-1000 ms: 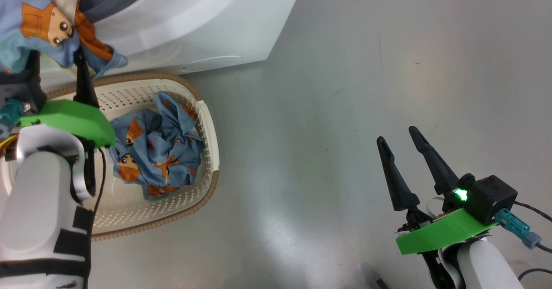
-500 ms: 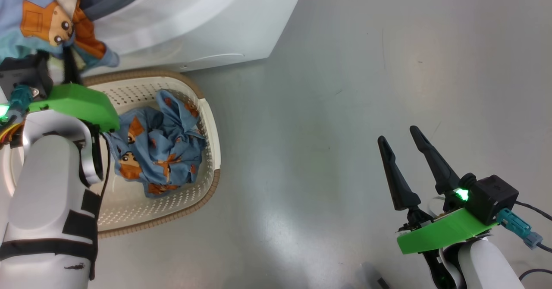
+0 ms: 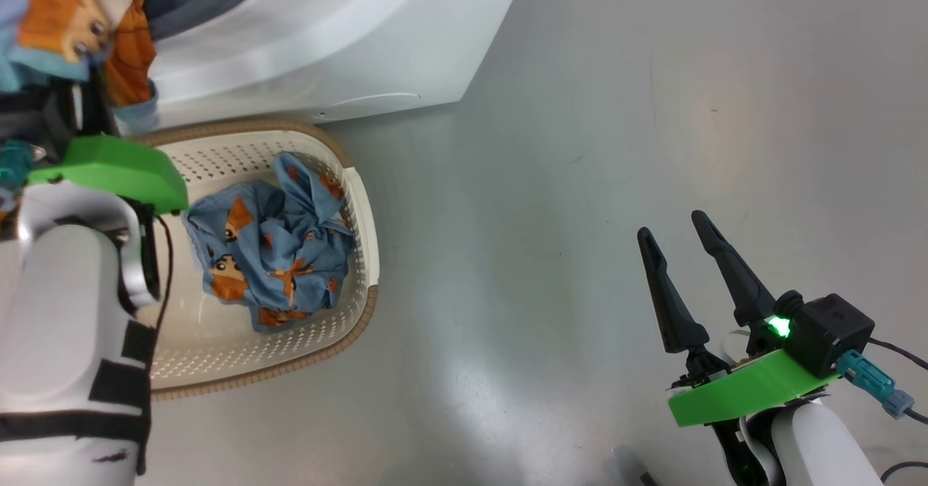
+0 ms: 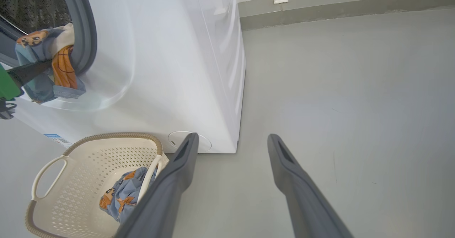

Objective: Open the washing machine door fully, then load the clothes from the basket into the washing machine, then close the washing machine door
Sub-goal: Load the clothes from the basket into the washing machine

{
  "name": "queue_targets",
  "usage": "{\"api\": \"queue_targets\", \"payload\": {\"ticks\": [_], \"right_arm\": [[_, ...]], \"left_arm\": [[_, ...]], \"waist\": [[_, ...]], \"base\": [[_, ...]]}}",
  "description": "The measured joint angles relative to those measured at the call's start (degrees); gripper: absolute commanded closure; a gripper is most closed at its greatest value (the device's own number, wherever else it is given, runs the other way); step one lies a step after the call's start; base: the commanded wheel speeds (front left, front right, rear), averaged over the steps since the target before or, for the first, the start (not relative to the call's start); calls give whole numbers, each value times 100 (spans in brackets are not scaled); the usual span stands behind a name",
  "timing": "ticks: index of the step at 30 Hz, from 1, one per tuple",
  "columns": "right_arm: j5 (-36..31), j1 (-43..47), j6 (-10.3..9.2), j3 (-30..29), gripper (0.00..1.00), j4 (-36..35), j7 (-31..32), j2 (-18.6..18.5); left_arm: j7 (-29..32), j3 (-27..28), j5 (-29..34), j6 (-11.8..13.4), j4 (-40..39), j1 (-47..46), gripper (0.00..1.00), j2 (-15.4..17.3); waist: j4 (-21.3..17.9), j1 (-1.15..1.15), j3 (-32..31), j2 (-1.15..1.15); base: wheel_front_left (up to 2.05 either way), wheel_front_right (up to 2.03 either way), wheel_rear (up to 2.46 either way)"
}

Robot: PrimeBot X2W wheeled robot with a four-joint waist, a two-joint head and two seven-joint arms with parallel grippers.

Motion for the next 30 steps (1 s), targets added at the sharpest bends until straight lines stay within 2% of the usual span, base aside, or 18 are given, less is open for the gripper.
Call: {"api": "queue_targets", "payload": {"ticks": [8,14,19,25,30], "right_arm": [[9,0,0,13,0,1,0,10],[49,-4,0,90,0,22,0,60],[52,-4,0,168,0,43,0,86],[81,-2,0,203,0,58,0,97],[107,2,0,252,0,70,0,108]], "left_arm": [[530,-146,88,108,-1243,228,100,153],[934,-193,181,110,-1381,12,100,378],[1045,-229,289,109,-1062,-471,100,500],[984,-290,422,92,-288,-1085,100,653],[730,-398,476,-102,610,-1829,100,787]], "waist": [[22,0,5,0],[-86,0,12,0],[-229,0,5,0],[-396,0,-7,0],[-549,0,13,0]], "base": [[0,0,0],[0,0,0],[0,0,0],[0,0,0],[0,0,0]]}}
